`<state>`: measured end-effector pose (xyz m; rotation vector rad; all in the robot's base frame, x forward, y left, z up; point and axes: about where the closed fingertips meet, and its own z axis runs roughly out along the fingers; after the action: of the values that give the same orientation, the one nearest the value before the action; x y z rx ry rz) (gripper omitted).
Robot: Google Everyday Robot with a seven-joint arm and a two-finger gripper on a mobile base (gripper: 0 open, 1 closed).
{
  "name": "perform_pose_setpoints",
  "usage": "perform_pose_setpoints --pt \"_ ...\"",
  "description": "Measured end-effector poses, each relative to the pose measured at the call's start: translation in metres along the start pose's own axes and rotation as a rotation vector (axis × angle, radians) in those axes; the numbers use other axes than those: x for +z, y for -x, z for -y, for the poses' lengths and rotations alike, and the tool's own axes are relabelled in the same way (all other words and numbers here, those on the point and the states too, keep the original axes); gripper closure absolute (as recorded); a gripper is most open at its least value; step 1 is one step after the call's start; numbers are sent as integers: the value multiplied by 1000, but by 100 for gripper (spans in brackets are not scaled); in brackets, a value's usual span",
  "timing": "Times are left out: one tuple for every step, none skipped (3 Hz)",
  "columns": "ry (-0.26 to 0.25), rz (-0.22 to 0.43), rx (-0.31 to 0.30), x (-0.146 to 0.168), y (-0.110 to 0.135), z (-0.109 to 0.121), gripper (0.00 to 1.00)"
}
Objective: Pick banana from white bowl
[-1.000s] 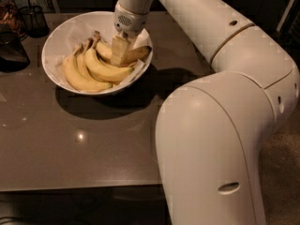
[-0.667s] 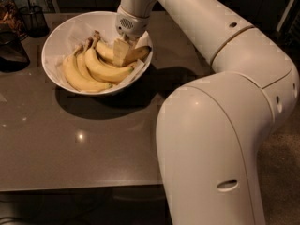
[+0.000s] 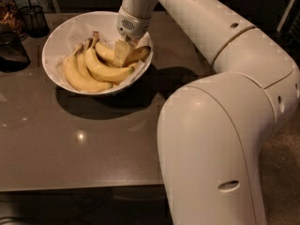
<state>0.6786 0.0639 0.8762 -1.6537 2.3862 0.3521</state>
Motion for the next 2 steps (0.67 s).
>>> perform_pose_setpoints --pt "-5 60 -28 -14 6 -6 100" --pt "-7 106 -63 -30 9 -14 100"
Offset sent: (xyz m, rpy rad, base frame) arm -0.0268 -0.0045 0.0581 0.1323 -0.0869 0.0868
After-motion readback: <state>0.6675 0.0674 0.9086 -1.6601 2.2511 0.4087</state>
